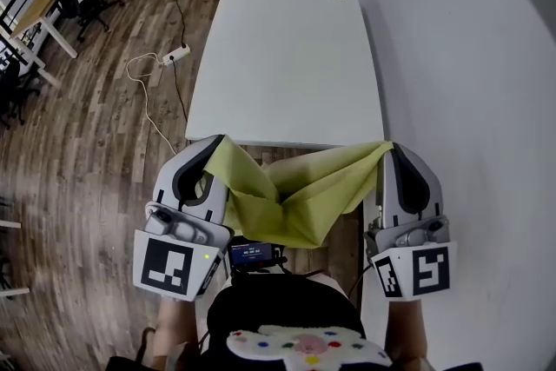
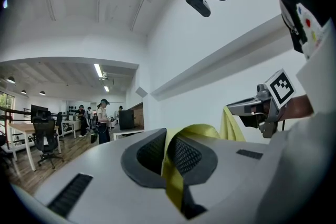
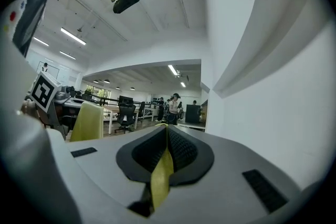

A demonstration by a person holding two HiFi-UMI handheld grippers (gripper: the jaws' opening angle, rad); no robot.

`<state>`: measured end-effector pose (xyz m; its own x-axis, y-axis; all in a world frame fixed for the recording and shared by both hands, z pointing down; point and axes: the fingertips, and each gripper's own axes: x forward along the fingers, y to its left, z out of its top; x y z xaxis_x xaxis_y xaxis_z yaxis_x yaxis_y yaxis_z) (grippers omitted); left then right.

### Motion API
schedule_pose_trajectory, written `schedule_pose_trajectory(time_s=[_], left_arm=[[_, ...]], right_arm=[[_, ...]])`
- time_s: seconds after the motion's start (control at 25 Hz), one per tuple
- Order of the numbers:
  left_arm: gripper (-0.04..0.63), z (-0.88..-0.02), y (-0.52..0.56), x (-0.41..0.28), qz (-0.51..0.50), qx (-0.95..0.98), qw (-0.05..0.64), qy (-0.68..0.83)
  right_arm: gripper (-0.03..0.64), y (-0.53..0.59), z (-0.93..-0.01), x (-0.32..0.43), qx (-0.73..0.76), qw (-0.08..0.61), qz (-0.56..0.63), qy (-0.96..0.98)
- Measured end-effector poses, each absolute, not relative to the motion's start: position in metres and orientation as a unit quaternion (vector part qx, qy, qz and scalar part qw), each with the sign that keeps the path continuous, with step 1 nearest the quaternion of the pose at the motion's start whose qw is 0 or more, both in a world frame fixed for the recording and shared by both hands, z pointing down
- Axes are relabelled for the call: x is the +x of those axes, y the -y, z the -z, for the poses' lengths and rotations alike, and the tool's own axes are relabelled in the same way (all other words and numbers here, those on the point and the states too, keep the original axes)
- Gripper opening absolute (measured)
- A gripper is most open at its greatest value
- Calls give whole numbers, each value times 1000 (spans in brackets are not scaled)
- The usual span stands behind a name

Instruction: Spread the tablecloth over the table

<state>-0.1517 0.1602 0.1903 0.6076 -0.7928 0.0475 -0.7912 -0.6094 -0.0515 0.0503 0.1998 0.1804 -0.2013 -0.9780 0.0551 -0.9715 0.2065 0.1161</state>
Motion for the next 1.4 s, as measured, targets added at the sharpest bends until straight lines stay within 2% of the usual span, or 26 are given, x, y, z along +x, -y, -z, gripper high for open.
schedule_pose_trajectory(time_s=[0.44,0.88,1.4], left_arm=[[14,-205,-65,-140,44,-904,6,-426],[14,-223,-42,-132,60,-897,-15,-437],[14,-227,-35,-158,75,-867,-26,-492]], right_arm=[[35,-113,-204,74,653,82,9,753],[35,-90,-222,92,647,108,-5,755],[35,-85,-240,127,663,141,-22,735]])
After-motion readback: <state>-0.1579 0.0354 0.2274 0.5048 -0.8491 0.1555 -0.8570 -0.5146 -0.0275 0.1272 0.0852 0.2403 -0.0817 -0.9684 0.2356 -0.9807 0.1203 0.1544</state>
